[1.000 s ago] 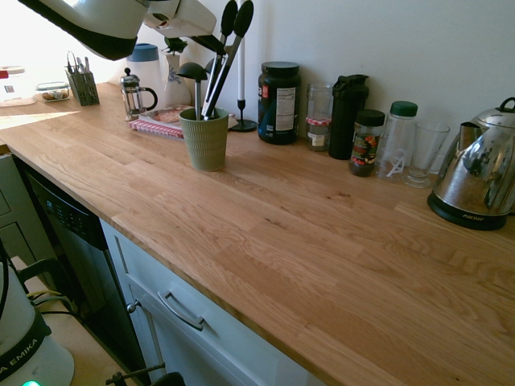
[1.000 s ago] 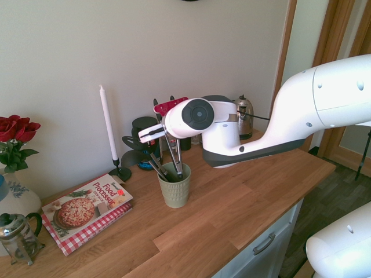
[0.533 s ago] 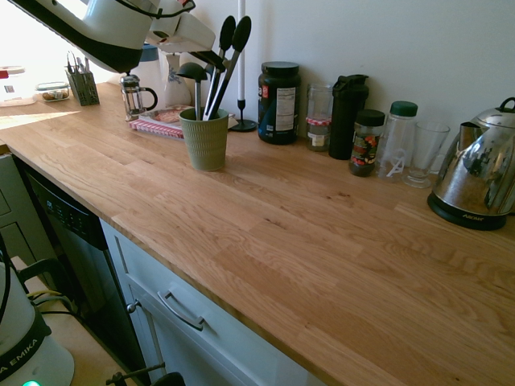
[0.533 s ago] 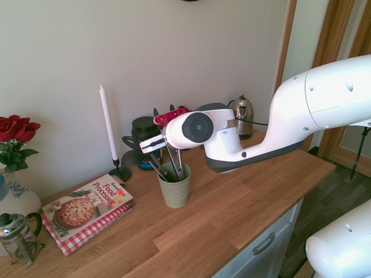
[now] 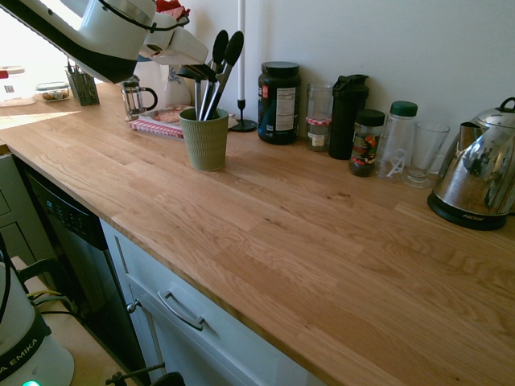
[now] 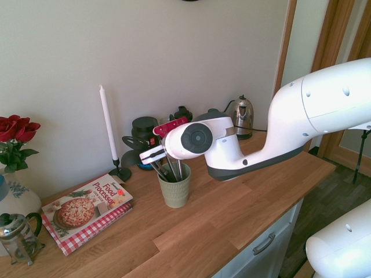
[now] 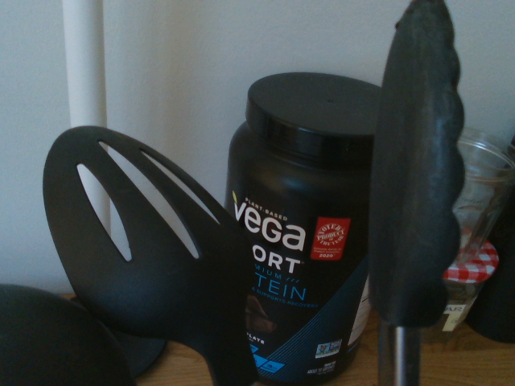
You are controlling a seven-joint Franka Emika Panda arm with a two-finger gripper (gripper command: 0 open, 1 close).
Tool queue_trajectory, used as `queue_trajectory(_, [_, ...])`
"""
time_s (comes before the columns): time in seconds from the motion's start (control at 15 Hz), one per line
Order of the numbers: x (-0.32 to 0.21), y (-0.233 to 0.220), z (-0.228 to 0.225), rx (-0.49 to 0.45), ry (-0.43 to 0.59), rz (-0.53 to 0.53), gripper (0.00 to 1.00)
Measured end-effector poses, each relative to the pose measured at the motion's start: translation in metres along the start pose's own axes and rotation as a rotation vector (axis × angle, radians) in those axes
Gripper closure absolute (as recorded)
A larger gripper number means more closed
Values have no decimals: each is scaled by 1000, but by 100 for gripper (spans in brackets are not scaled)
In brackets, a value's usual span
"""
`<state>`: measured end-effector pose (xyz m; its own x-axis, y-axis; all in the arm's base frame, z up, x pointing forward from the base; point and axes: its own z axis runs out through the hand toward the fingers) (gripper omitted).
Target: Put the tongs back in the holder
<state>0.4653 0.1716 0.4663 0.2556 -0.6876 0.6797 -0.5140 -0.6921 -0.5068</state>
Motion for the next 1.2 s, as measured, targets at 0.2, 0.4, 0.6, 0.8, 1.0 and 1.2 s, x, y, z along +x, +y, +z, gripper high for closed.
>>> queue_trajectory(0.2, [-2, 2, 3, -7, -8, -1, 0])
queue_trajectory(0.4, [-4, 3, 4, -9, -9, -3, 0])
queue_trajectory(0.6, [1, 2, 4, -23, -22, 24, 0])
queue_trajectory(0.8, [23, -2, -2, -91, -89, 46, 0])
queue_trajectory(1.0, [56, -3, -24, -177, -174, 31, 0])
queue_trajectory(1.2, [101, 18, -52, -307, -321, -22, 0])
